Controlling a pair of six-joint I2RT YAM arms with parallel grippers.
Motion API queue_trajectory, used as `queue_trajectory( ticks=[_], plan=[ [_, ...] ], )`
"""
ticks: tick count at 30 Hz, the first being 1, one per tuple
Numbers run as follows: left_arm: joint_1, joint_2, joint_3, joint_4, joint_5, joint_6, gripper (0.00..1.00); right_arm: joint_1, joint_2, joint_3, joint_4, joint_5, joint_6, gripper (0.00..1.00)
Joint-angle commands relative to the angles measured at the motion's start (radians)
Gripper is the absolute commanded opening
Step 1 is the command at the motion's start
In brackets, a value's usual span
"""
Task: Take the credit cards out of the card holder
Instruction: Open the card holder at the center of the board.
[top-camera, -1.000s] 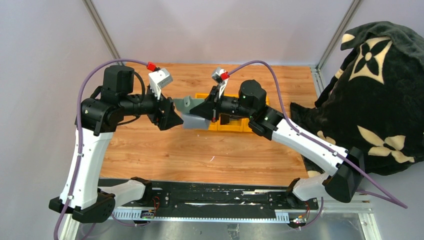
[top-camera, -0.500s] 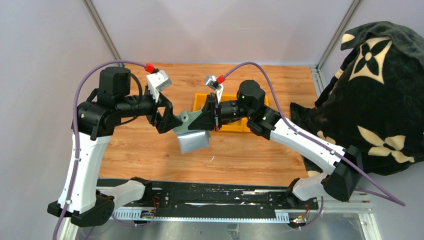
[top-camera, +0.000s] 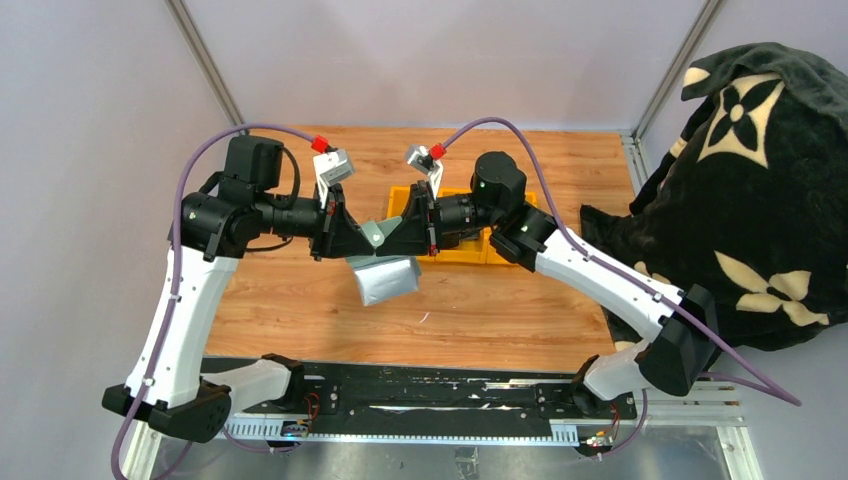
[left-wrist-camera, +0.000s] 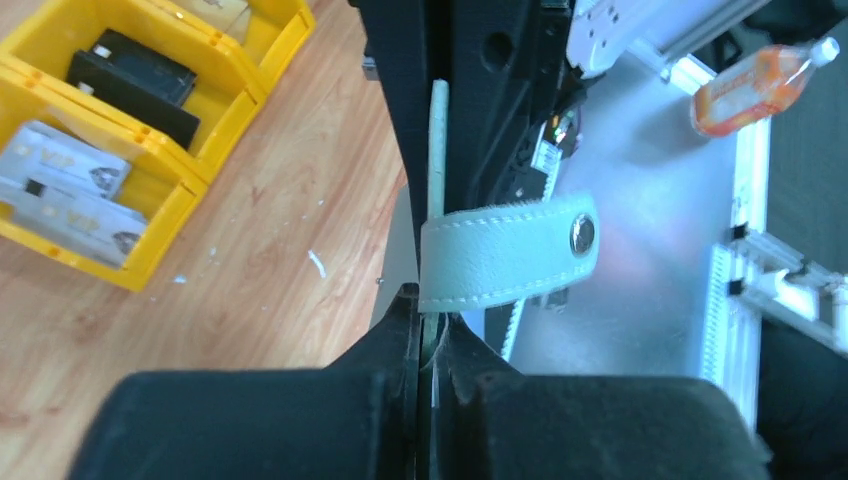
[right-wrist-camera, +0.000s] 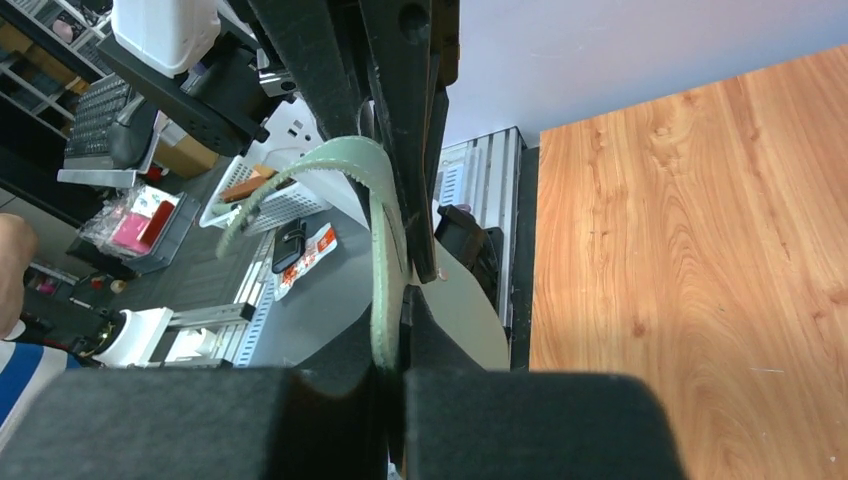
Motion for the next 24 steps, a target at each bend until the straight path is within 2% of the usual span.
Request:
queue_trajectory(
  ticks=[1, 3, 5, 8, 15, 21, 24],
  plan=[
    [-0.004, 0.021, 0.040, 0.020, 0.050, -0.033, 0.00, 0.004, -0.030, 0.024, 0.046, -0.071, 0.008, 0.08],
    [-0.004, 0.031, 0.063, 0.019, 0.057, -0.057, 0.00, 0.001, -0.045, 0.002, 0.049, -0.095, 0.005, 0.30],
    [-0.004, 0.052, 0.093, 0.022, 0.072, -0.101, 0.00, -0.004, -0.066, -0.033, 0.058, -0.131, 0.005, 0.45],
    [0.002, 0.072, 0.138, 0.021, 0.093, -0.136, 0.00, -0.008, -0.102, -0.085, 0.066, -0.159, 0.000, 0.55],
    [0.074, 0.121, 0.218, 0.023, 0.169, -0.234, 0.00, -0.008, -0.214, -0.203, 0.033, -0.158, -0.066, 0.62],
    [0.109, 0.121, 0.234, 0.023, 0.159, -0.244, 0.00, -0.008, -0.252, -0.236, 0.005, -0.135, -0.097, 0.62],
    [0.110, 0.120, 0.233, 0.021, 0.162, -0.253, 0.00, -0.008, -0.240, -0.207, -0.047, -0.104, -0.124, 0.59]
  ],
)
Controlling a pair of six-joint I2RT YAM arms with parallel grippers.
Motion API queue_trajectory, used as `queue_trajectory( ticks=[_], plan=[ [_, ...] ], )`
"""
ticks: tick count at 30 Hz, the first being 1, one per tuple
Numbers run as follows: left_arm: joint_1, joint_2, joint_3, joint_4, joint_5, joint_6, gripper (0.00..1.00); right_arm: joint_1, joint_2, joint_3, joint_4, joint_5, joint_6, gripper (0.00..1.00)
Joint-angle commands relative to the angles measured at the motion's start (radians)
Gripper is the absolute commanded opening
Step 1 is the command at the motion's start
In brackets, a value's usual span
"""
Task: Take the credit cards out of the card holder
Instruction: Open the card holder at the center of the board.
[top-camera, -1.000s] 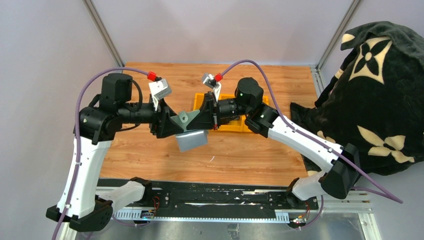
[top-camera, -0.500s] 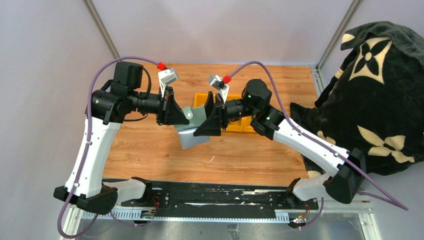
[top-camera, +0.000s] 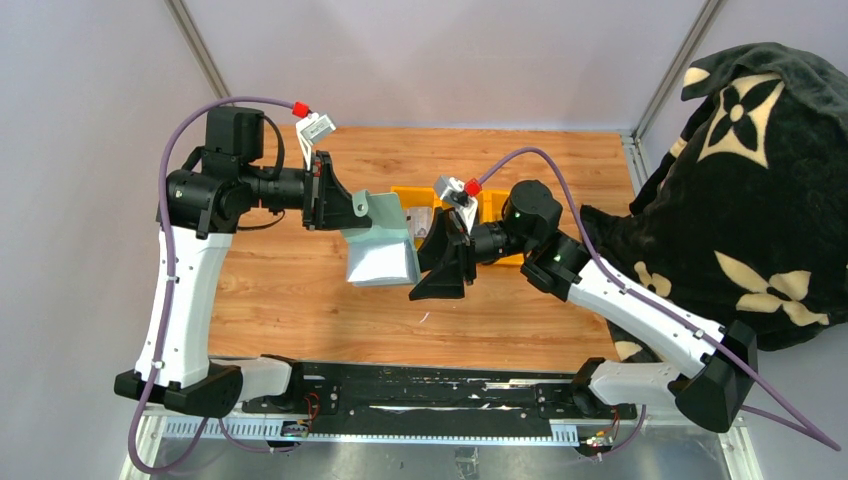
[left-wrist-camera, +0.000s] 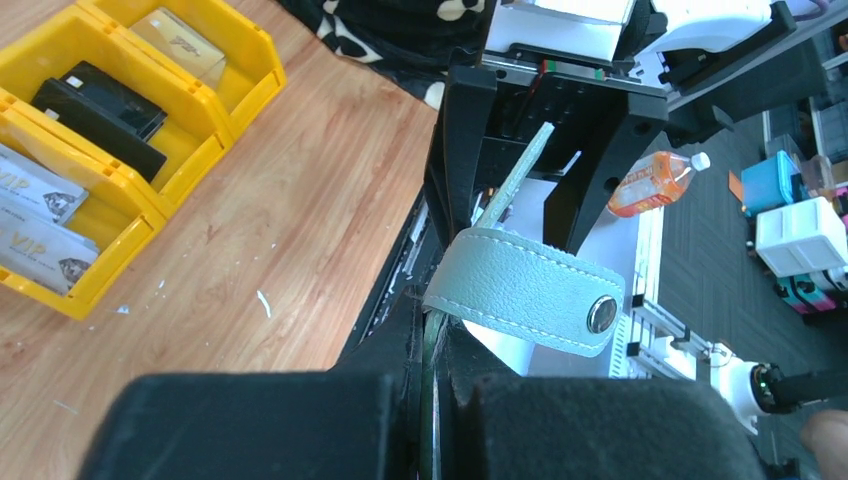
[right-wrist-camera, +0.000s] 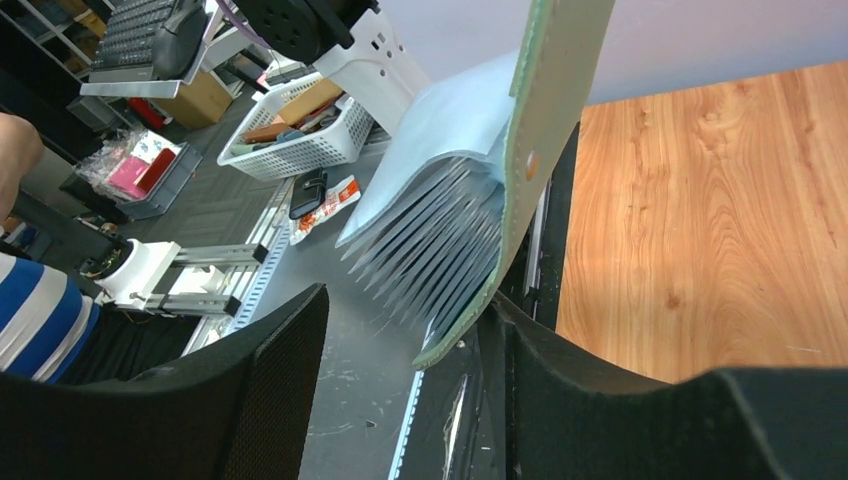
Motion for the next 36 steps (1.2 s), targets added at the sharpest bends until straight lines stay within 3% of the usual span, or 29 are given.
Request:
queue_trajectory(
  ticks=[1, 12, 20, 24, 28, 32, 36],
  plan=[
    [0.010, -0.003, 0.026, 0.036, 0.024, -0.048, 0.00, 0.001, -0.006, 0.022, -0.062, -0.010, -0.044, 0.58],
    [0.010, -0.014, 0.010, 0.038, 0.035, -0.052, 0.00, 0.000, 0.042, 0.096, -0.111, 0.203, -0.031, 0.44],
    [0.010, -0.028, -0.020, 0.037, 0.044, -0.036, 0.00, 0.001, 0.047, 0.114, -0.113, 0.368, 0.017, 0.54],
    [0.010, -0.037, -0.041, 0.037, 0.042, -0.025, 0.00, 0.001, 0.056, 0.109, -0.047, 0.358, 0.065, 0.61],
    [0.010, -0.045, -0.072, 0.038, 0.060, -0.019, 0.00, 0.001, 0.070, 0.095, 0.086, 0.305, 0.117, 0.61],
    [0.010, -0.050, -0.084, 0.039, 0.075, -0.018, 0.00, 0.002, 0.102, 0.116, 0.131, 0.267, 0.170, 0.54],
    [0.010, -0.059, -0.092, 0.039, 0.073, -0.006, 0.00, 0.002, 0.123, 0.131, 0.146, 0.233, 0.200, 0.35]
  ],
)
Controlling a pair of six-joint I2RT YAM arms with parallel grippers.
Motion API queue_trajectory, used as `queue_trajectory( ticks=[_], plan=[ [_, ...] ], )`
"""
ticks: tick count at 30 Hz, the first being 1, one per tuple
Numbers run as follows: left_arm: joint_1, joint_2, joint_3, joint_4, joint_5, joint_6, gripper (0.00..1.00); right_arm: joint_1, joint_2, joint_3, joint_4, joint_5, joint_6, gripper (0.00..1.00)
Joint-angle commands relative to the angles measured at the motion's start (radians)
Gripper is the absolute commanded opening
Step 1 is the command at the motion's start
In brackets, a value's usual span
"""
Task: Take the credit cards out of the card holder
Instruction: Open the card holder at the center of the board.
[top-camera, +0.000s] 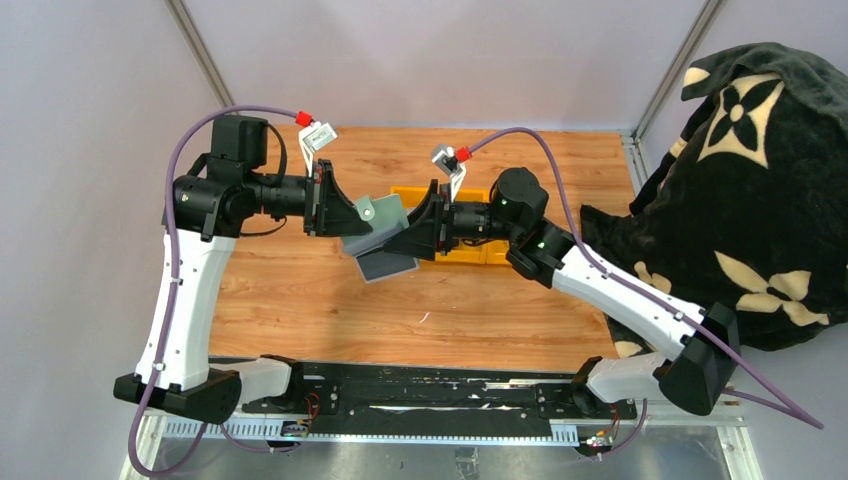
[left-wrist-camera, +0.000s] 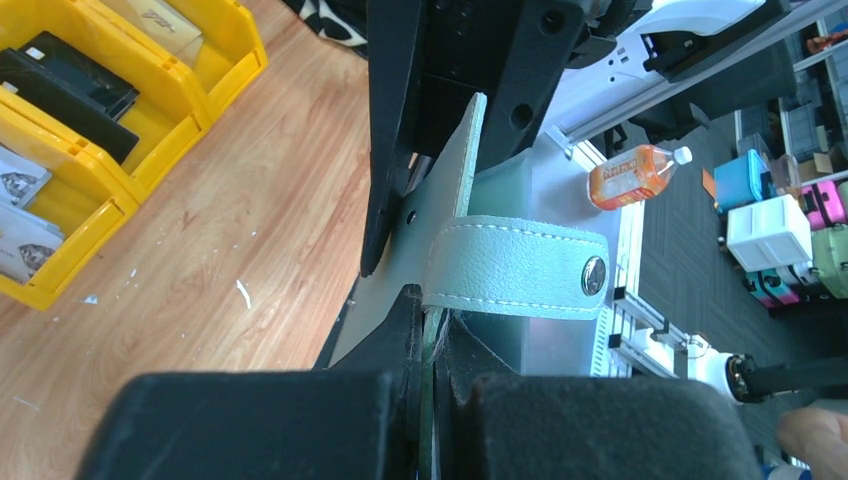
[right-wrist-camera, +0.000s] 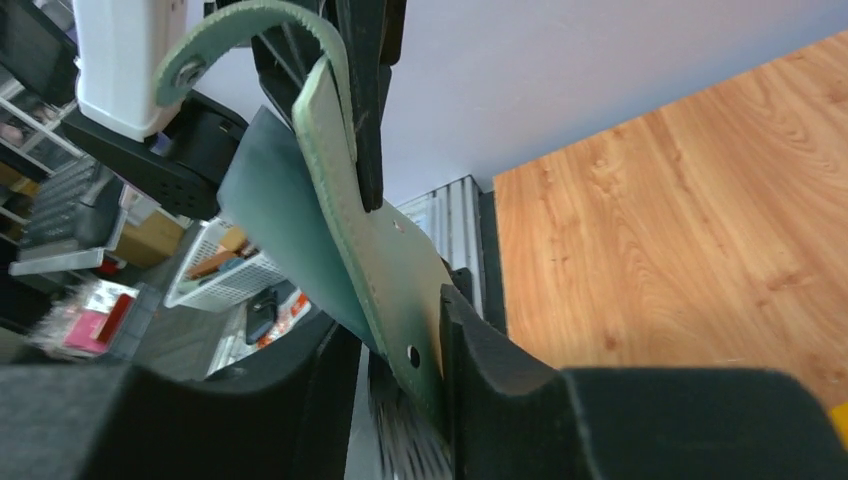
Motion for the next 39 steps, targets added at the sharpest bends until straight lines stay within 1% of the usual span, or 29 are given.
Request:
queue_trajectory(
  ticks=[1, 3, 4, 6, 7, 8, 10, 11, 12, 13, 15, 16, 18, 21, 23, 25, 28, 30, 32, 35, 38, 39],
  plan=[
    [0.004, -0.033, -0.003, 0.019, 0.035, 0.009, 0.00, 0.002, 0.010, 0.038, 0.073, -0.058, 0.056, 0.30],
    [0.004, -0.039, 0.002, 0.017, 0.013, 0.028, 0.00, 0.002, 0.004, 0.030, 0.072, -0.059, 0.058, 0.20],
    [0.004, -0.041, 0.004, 0.016, -0.007, 0.036, 0.06, 0.002, 0.000, 0.027, 0.072, -0.061, 0.059, 0.16],
    [0.004, -0.042, 0.020, 0.016, -0.077, 0.053, 0.38, 0.002, -0.005, 0.025, 0.064, -0.063, 0.055, 0.08],
    [0.004, -0.042, 0.036, 0.016, -0.127, 0.064, 0.52, 0.002, -0.007, 0.027, 0.052, -0.061, 0.049, 0.05],
    [0.004, -0.044, 0.051, 0.023, -0.176, 0.069, 0.62, 0.002, -0.007, 0.031, 0.026, -0.059, 0.040, 0.02],
    [0.007, -0.057, 0.068, 0.049, -0.251, 0.075, 0.72, 0.001, -0.004, 0.040, -0.014, -0.059, 0.023, 0.00],
    [0.007, -0.068, 0.070, 0.066, -0.259, 0.076, 0.77, 0.000, -0.001, 0.045, -0.029, -0.061, 0.018, 0.00],
    [0.007, -0.078, 0.066, 0.078, -0.248, 0.078, 0.84, 0.001, 0.004, 0.051, -0.044, -0.064, 0.013, 0.00],
    [0.007, -0.087, 0.051, 0.082, -0.217, 0.085, 0.88, 0.001, 0.010, 0.063, -0.061, -0.069, 0.008, 0.00],
    [0.007, -0.110, 0.012, 0.083, -0.124, 0.092, 0.93, 0.001, 0.019, 0.088, -0.119, -0.080, -0.017, 0.00],
    [0.007, -0.124, -0.021, 0.082, -0.084, 0.096, 0.94, 0.001, 0.026, 0.117, -0.157, -0.088, -0.035, 0.00],
    [0.007, -0.149, -0.079, 0.085, -0.048, 0.113, 0.92, 0.001, 0.045, 0.169, -0.243, -0.101, -0.075, 0.00],
    [0.007, -0.178, -0.147, 0.085, -0.057, 0.146, 0.89, 0.000, 0.068, 0.234, -0.366, -0.112, -0.133, 0.00],
    [0.007, -0.187, -0.174, 0.085, -0.063, 0.159, 0.85, -0.001, 0.080, 0.263, -0.419, -0.125, -0.151, 0.00],
    [0.007, -0.182, -0.184, 0.083, -0.068, 0.169, 0.79, -0.001, 0.089, 0.284, -0.449, -0.156, -0.173, 0.00],
    [0.007, -0.164, -0.186, 0.083, -0.058, 0.168, 0.64, -0.001, 0.101, 0.308, -0.508, -0.192, -0.210, 0.00],
    [0.007, -0.149, -0.192, 0.084, -0.037, 0.169, 0.54, 0.000, 0.110, 0.322, -0.541, -0.211, -0.234, 0.00],
    [0.007, -0.128, -0.206, 0.083, -0.005, 0.168, 0.47, 0.001, 0.123, 0.334, -0.571, -0.223, -0.254, 0.00],
    [0.007, -0.090, -0.226, 0.081, 0.060, 0.160, 0.43, 0.001, 0.144, 0.350, -0.600, -0.238, -0.272, 0.00],
    [0.007, -0.052, -0.241, 0.079, 0.090, 0.142, 0.42, 0.001, 0.164, 0.368, -0.626, -0.247, -0.291, 0.00],
    [0.007, -0.046, -0.247, 0.079, 0.096, 0.139, 0.39, 0.000, 0.170, 0.375, -0.633, -0.249, -0.297, 0.00]
  ],
)
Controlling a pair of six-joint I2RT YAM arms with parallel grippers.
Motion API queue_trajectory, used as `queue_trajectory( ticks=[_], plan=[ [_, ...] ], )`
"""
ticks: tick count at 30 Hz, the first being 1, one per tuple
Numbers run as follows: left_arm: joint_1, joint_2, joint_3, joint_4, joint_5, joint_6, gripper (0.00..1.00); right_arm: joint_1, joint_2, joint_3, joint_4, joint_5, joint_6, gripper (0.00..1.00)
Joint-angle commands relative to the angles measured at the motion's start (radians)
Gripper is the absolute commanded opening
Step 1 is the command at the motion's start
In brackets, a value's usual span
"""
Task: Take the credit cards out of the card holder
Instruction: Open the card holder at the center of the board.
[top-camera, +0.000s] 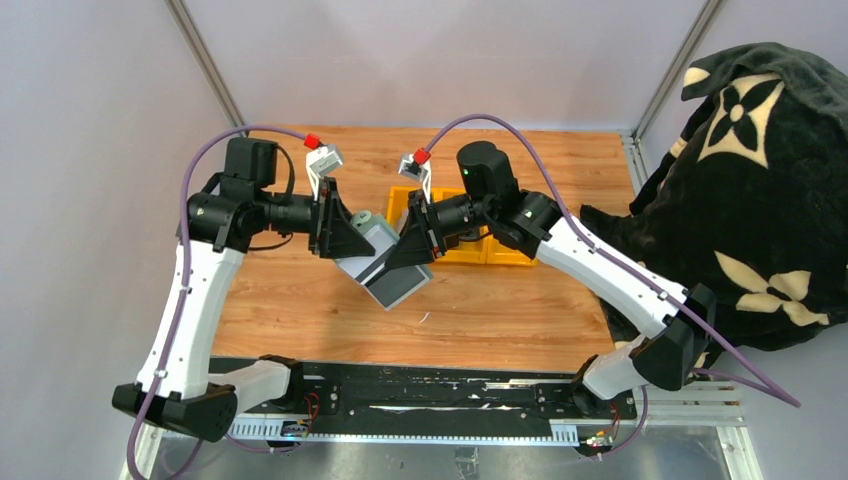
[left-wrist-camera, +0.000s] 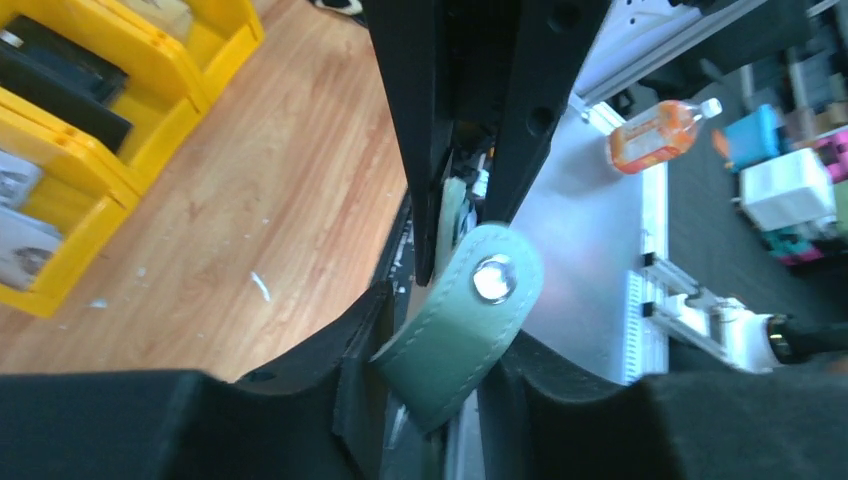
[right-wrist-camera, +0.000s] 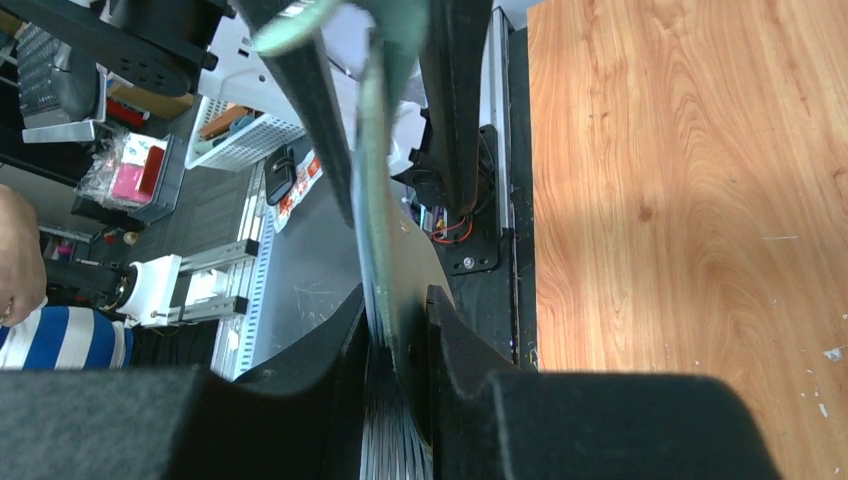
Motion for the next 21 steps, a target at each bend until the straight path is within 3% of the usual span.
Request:
queue_trajectory(
  ticks=[1, 4, 7, 11, 14, 18, 21],
  plan=[
    [0.002, 0.040, -0.028, 0.001, 0.075, -0.016, 0.34, 0.000, 0.018, 0.069, -0.047, -0.059, -0.050, 0.00],
    [0.002, 0.038, -0.036, 0.000, 0.074, -0.014, 0.17, 0.000, 0.033, 0.086, -0.056, -0.072, -0.060, 0.01],
    [0.002, 0.038, -0.044, 0.003, 0.081, -0.014, 0.00, -0.004, 0.050, 0.102, -0.056, -0.083, -0.062, 0.10],
    [0.011, 0.045, -0.044, 0.001, 0.092, -0.017, 0.00, -0.040, 0.064, 0.119, -0.055, -0.078, -0.040, 0.39],
    [0.037, 0.059, -0.024, 0.000, 0.068, -0.022, 0.00, -0.106, 0.037, 0.110, -0.038, -0.026, 0.024, 0.52],
    [0.096, 0.101, 0.038, -0.003, -0.004, -0.056, 0.00, -0.186, -0.051, 0.055, 0.015, 0.180, 0.123, 0.59],
    [0.137, 0.141, 0.068, 0.000, -0.031, -0.099, 0.00, -0.189, -0.115, -0.018, 0.116, 0.245, 0.193, 0.61]
  ],
)
